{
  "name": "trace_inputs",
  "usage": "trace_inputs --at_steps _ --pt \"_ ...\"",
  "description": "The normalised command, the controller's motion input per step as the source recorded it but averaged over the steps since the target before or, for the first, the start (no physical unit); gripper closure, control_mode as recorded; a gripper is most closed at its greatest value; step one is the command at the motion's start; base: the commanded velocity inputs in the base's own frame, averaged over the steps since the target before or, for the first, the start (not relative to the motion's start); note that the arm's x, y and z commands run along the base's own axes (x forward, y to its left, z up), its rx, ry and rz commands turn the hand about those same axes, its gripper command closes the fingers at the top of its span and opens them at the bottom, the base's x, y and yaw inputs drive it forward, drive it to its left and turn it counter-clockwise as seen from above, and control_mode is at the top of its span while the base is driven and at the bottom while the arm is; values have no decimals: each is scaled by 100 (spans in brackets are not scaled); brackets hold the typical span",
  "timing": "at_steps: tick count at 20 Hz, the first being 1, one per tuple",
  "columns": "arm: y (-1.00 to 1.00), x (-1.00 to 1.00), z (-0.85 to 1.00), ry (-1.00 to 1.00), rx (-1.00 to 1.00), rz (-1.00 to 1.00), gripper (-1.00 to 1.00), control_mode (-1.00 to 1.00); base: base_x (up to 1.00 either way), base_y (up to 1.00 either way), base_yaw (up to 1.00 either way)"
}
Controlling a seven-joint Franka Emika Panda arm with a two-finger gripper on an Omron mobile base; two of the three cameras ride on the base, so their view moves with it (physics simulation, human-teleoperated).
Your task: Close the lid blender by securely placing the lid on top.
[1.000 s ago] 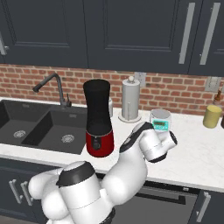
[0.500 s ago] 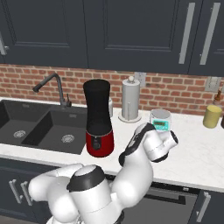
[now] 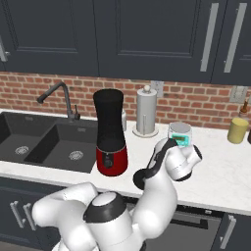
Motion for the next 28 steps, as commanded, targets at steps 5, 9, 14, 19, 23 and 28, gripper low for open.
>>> trace_inputs --at_steps 5,9,14,19,23,28 --pt "-8 18 -15 0 0 0 -100 -100 0 0 0" --pt "-21 2 -17 0 0 0 -100 -100 0 0 0" --pt "-27 0 -18 0 0 0 -100 -100 0 0 0" --pt "-16 0 -7 0 0 0 -100 -100 0 0 0" --pt "0 0 0 0 0 0 -100 -100 0 0 0" --pt "5 0 0 0 0 0 -100 -100 0 0 0"
